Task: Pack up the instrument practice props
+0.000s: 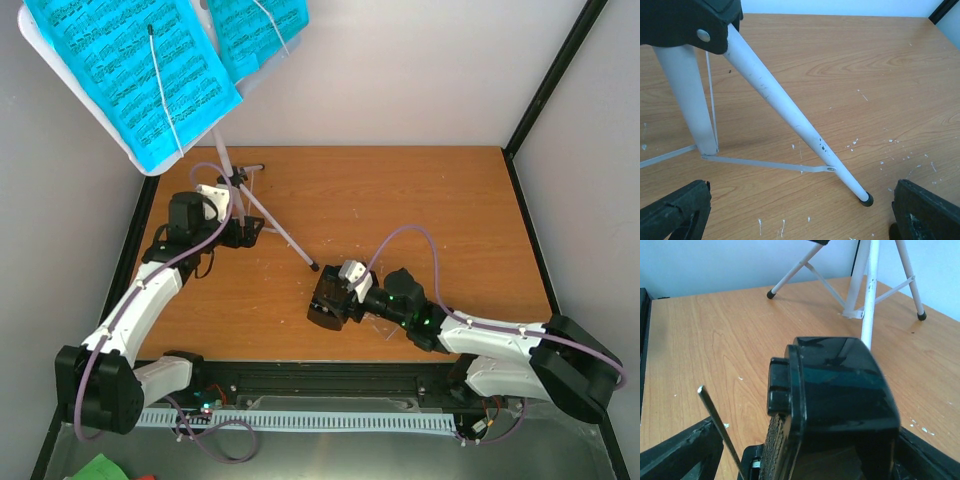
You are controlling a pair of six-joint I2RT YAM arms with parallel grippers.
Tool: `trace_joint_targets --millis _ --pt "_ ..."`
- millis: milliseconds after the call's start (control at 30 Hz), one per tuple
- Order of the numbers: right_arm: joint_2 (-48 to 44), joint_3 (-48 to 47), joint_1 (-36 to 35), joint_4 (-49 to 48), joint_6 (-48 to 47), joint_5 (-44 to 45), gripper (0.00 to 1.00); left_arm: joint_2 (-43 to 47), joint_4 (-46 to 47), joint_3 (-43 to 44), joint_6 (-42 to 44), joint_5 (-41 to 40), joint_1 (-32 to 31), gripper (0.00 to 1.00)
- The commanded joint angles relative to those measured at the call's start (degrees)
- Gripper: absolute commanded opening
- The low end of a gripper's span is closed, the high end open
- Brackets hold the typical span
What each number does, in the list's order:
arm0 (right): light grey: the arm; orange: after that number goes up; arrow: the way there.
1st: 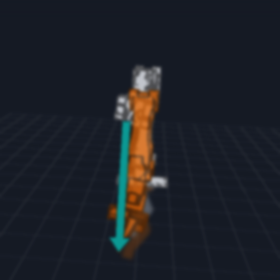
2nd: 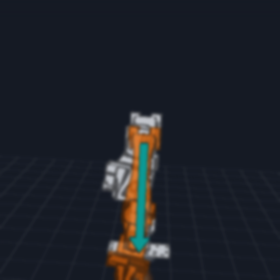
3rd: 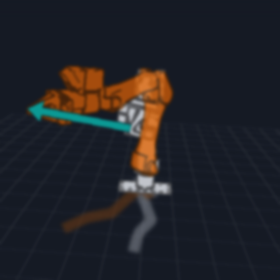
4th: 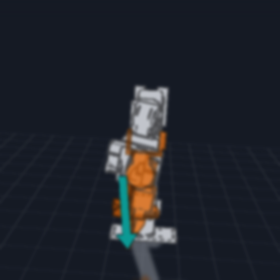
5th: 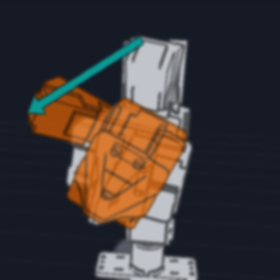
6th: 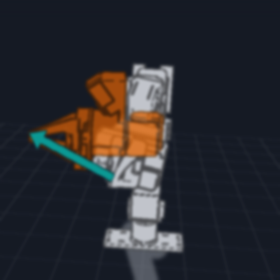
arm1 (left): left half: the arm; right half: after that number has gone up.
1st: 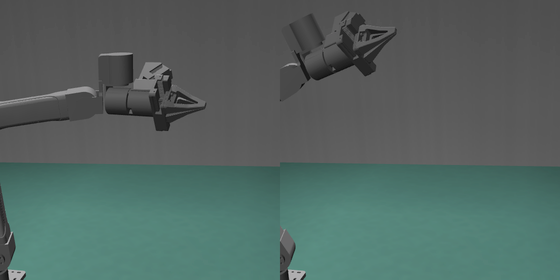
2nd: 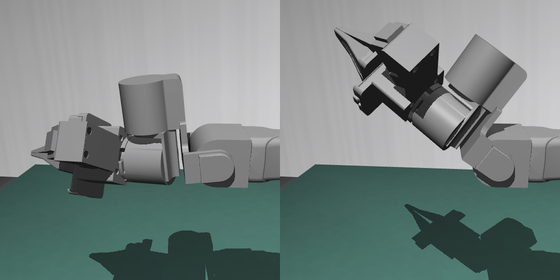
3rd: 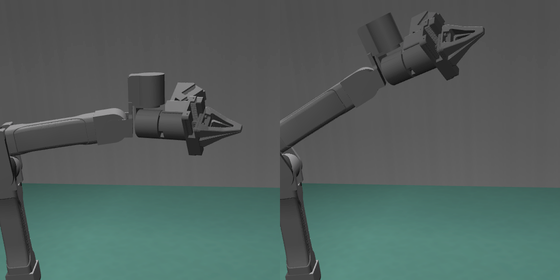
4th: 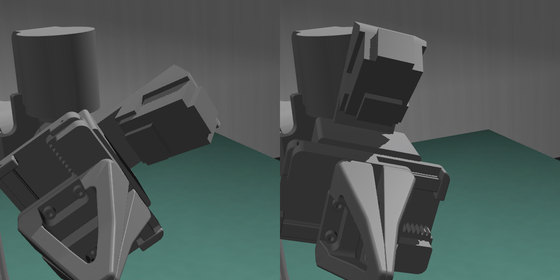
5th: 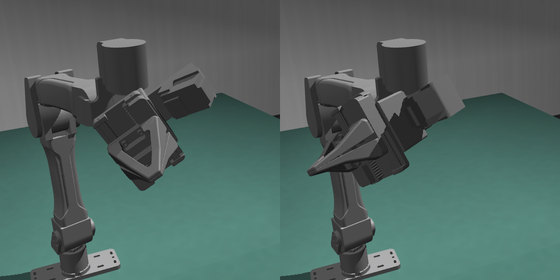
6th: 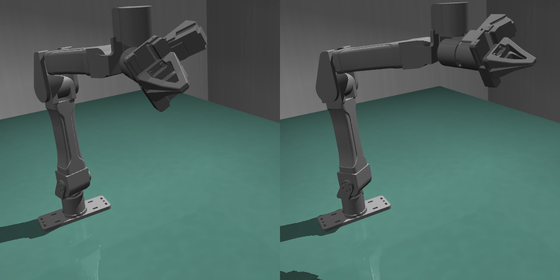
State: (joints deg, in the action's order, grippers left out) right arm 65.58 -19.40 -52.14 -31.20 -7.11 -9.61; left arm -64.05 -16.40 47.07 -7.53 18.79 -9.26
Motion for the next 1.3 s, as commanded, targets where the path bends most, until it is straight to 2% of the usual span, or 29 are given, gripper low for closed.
trace_joint_targets --millis 0,533,900,1267 --pt "0.42 -0.20 -0.16 -4.28 0.58 1.43 0.83 -0.70 0.67 0.49 0.19 1.78 0.12 0.99" --pt "0.08 3.14 -0.14 -8.76 4.12 0.83 0.65 1.01 1.01 0.26 -0.03 3.29 0.12 0.99" --pt "0.55 3.11 -0.16 -9.37 4.96 1.30 0.59 1.39 1.03 0.04 -0.12 4.00 0.12 0.99" --pt "1.30 3.38 -0.16 -9.97 5.70 1.19 0.57 1.25 1.02 -0.01 -0.27 4.58 0.12 0.99"
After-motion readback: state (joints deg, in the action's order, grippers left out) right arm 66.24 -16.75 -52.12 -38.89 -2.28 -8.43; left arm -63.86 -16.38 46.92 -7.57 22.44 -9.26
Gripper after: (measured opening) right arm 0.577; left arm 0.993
